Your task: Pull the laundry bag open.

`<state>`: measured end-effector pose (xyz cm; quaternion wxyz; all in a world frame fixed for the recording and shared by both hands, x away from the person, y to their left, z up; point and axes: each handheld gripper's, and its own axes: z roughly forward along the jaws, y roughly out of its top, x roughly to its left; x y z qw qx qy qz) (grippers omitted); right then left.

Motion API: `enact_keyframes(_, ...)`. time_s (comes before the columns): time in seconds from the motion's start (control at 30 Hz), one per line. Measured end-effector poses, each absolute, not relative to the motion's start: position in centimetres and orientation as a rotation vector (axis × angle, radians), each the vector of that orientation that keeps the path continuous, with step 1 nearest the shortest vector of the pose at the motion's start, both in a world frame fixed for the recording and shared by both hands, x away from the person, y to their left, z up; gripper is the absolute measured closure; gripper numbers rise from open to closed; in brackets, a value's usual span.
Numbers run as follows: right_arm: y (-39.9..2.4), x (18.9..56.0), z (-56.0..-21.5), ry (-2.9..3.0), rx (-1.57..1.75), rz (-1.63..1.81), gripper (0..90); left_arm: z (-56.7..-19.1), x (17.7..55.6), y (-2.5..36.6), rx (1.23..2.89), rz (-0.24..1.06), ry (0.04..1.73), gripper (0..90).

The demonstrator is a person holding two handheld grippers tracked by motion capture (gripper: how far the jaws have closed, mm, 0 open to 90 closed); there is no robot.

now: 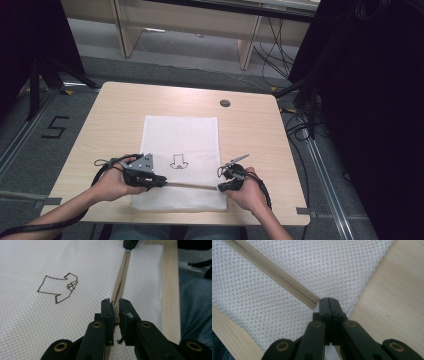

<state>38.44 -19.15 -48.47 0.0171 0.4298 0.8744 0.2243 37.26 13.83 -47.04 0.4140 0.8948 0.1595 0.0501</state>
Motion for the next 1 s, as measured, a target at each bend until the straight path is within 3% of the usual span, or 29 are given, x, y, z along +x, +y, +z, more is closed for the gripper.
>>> enact_keyframes(1.0,-19.1,38.5,-48.5,2.717,1.318,0.701,90.0,-46.9,37.4,15.0,2.237,0.139,0.397,82.1)
